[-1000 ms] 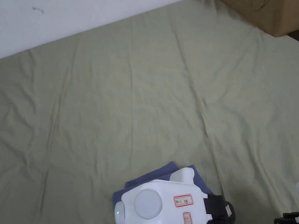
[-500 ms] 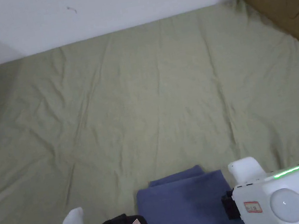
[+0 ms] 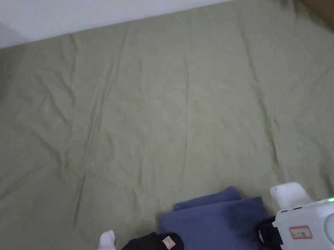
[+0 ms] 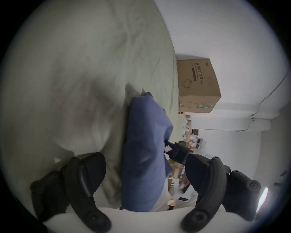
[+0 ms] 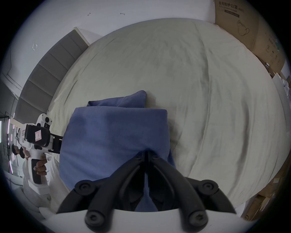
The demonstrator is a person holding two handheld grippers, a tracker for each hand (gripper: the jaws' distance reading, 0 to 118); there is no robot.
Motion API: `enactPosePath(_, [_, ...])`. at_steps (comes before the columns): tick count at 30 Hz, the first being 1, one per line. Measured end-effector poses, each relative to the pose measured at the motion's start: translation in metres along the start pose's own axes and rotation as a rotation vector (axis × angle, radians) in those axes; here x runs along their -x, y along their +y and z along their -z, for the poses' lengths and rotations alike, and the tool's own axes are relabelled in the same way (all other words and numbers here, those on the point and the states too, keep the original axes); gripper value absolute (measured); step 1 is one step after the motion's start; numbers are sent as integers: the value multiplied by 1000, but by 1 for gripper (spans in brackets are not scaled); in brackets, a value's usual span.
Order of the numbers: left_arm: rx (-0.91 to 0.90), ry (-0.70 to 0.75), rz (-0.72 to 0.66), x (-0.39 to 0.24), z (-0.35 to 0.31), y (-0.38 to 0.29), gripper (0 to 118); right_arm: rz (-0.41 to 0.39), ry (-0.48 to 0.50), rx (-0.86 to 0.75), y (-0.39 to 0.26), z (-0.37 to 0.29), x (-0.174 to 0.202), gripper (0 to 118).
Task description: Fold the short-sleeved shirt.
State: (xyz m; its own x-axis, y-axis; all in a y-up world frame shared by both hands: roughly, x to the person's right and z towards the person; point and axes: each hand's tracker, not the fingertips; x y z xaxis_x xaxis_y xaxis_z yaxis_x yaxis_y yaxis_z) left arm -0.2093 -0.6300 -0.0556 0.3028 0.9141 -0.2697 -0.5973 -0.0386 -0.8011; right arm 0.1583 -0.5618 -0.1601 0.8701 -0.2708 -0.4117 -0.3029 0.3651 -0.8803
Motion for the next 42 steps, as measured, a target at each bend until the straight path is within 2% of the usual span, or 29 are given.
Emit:
enactPosePath(2, [30, -57, 17, -3, 10, 1, 101, 11, 11, -1, 1, 0, -2, 4])
enactPosePath(3, [48, -55, 20, -3, 17, 1, 81, 22, 17, 2, 1, -1, -3, 4])
enactPosePath(4, [77, 6, 47, -4, 25, 0, 59, 30, 20, 4, 2, -1, -4, 4])
enactPosePath(5, [77, 80, 75, -5, 32, -1, 31, 33, 23, 4, 2, -1, -4, 4])
enactPosePath(6, [72, 107, 92, -5, 42, -4, 30, 36, 23, 3, 2, -1, -5, 4])
enactPosePath(9, [40, -10, 17, 0, 32, -3, 28, 46, 19, 1, 2, -4, -6, 4])
enactPosePath(12, [46, 27, 41, -3, 21, -2, 27, 71, 41, 3, 5, -10, -4, 4])
enactPosePath(14, [48, 40, 76, -5, 10, 3, 26, 58, 38, -9, 5, -17, 3, 4])
enactPosePath(17, [8, 54, 141, -16, -28, 17, 26, 8, -5, -28, 7, -27, 14, 4])
enactPosePath(21, [-127, 237, 224, -26, -120, 53, 26, 16, -19, -25, 7, -29, 18, 4])
enactPosePath(25, [-227, 571, 305, -43, -227, 86, 26, 45, -13, -5, -1, -21, 22, 4])
enactPosePath(27, [-276, 708, 297, -46, -272, 102, 26, 53, -20, 17, -4, -13, 26, 4])
enactPosePath(31, [-265, 1156, 318, -42, -323, 134, 26, 54, -24, 58, -9, 1, 39, 4])
enactPosePath(34, [-255, 1298, 345, -19, -344, 155, 26, 44, -13, 89, -10, 14, 48, 4])
enactPosePath(36, [-282, 1272, 318, -5, -356, 162, 28, 8, -56, 103, -7, 18, 55, 4])
enactPosePath(37, [-309, 1296, 273, -2, -358, 161, 34, 1, -55, 105, -6, 17, 56, 4])
enactPosePath(38, [-343, 1326, 256, 1, -361, 160, 50, 0, -49, 99, -6, 15, 56, 4])
enactPosePath(39, [-369, 1361, 266, 2, -360, 157, 76, 0, -43, 98, -6, 14, 54, 4])
enactPosePath(40, [-386, 1389, 287, 1, -359, 154, 92, 8, -35, 100, -5, 14, 52, 4])
enactPosePath(41, [-383, 1370, 298, 0, -359, 151, 101, 33, -21, 102, -5, 15, 49, 4])
enactPosePath(42, [-392, 1362, 304, -1, -362, 150, 101, 52, -11, 99, -5, 14, 48, 4])
